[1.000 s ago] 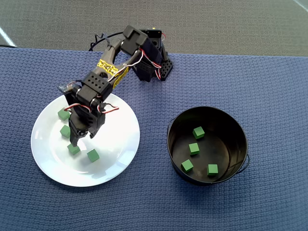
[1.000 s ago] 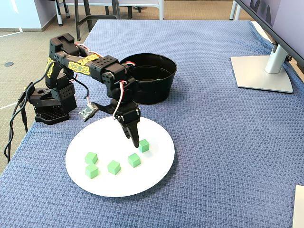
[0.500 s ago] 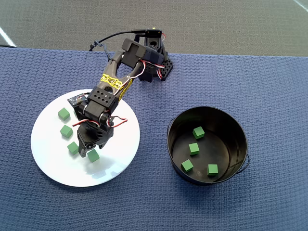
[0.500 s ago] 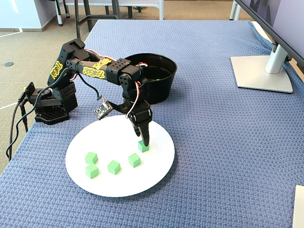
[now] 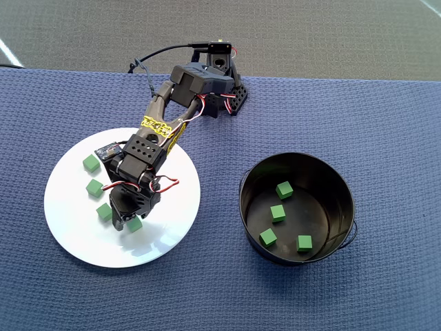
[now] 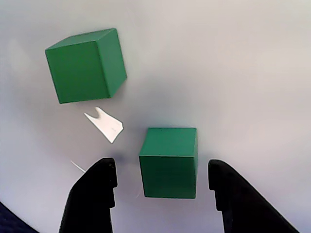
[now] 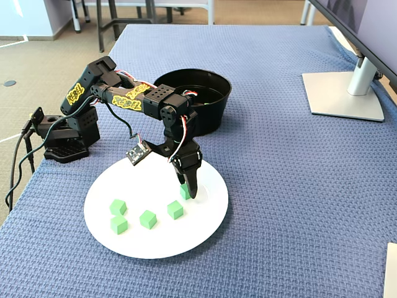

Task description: Pick up the green cubes from the white plate and place them in the black recipient

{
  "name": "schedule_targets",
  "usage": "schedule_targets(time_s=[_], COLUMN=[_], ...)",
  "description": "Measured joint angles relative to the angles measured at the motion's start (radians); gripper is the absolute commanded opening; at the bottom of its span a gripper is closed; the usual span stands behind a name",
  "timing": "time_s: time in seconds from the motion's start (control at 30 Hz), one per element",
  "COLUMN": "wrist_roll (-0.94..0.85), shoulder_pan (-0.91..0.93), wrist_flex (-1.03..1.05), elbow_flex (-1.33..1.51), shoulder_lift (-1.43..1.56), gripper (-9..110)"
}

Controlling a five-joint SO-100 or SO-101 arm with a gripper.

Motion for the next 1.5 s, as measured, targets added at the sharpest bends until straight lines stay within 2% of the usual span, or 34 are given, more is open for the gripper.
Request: schedule_targets(time_s=[0.1, 0.37, 0.5, 0.67, 0.83, 0.97, 1.2, 1.4, 1.43, 1.5], wrist_roll=[0.000, -0.011, -0.038, -0.080, -0.100, -0.103, -0.115, -0.112, -0.106, -0.097], shoulder_pan=[0.000, 0.000, -0.012, -0.078, -0.256, -0.462, -0.765, -0.857, -0.871, -0.888], wrist_flex=[0.000, -0.031, -0.037, -0.028, 0.041, 0.123, 0.117, 0.074, 0.064, 0.051], elbow_flex=[0.000, 0.055, 0.198, 0.397, 0.505, 0.469, 0.350, 0.282, 0.282, 0.281], shoulder_lift=[-0.008, 0.031, 0.207, 0.580, 0.934, 1.045, 0.985, 0.769, 0.742, 0.701], gripper=[0, 0, 0, 0, 0, 0, 0, 0, 4, 26])
